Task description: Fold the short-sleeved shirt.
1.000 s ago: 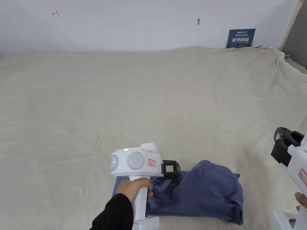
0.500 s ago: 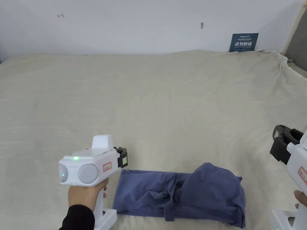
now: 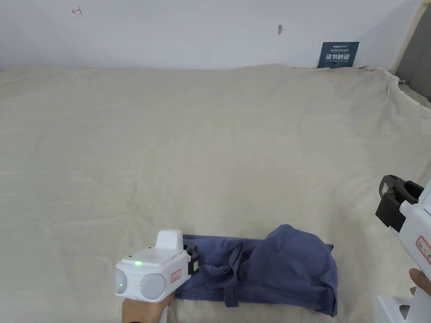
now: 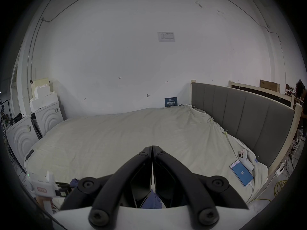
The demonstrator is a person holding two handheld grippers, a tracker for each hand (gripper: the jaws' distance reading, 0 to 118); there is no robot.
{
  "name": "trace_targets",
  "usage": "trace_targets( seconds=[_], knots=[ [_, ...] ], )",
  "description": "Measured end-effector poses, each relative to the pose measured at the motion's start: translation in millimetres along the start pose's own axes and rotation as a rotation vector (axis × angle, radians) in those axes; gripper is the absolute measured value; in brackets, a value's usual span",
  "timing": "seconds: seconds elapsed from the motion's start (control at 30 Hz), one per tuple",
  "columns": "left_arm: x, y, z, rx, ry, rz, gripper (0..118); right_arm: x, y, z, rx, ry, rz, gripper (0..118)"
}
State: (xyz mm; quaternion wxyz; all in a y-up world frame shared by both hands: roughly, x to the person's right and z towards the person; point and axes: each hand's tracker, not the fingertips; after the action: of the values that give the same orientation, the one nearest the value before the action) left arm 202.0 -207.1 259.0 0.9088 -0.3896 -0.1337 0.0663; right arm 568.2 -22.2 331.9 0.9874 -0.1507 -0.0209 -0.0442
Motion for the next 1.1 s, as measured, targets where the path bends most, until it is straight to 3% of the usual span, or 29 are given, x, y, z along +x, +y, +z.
trace_targets(
  seconds=[0.43,0.7,0.87,1.1],
  knots=[
    [80.4,-24.5,-33.4,-0.086,-0.104,-0.037,0,17.8,-1.1,6.1,-0.004,-0.039,-0.008,0],
    [70.4,-16.1,-26.7,-0.094,-0.124,0.004,0,22.0,0.3,9.4,0.003,-0.051,-0.017,0],
    [55.3,17.4,9.1,0.003,-0.164,0.031,0,20.8,2.5,6.7,0.009,-0.044,-0.009,0],
    [-14.5,71.3,54.3,0.025,-0.219,0.115,0,4.3,9.4,4.0,0.016,-0.018,-0.003,0]
  ],
)
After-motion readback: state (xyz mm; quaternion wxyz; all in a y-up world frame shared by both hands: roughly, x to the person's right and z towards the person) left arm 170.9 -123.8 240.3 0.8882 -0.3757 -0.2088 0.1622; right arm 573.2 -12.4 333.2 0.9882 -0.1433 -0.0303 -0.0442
